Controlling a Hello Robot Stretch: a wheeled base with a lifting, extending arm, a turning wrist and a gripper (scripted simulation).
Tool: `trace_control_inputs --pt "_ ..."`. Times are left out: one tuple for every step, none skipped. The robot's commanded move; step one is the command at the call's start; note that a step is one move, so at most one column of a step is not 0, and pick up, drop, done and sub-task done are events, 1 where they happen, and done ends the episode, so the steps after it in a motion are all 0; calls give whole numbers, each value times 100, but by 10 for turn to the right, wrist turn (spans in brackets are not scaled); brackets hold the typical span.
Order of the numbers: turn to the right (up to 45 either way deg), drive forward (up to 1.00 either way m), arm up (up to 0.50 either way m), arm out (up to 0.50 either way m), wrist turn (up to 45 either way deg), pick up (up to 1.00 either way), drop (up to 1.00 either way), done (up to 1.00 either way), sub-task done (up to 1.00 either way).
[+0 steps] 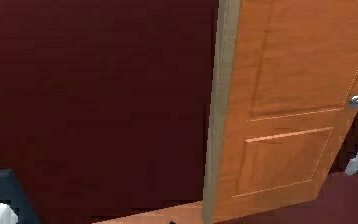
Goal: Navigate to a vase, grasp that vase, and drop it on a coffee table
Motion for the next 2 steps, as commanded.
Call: trace_control_inputs --pt "390 0 0 0 0 0 0 0 0" --pt "0 35 0 0 0 0 0 0 0"
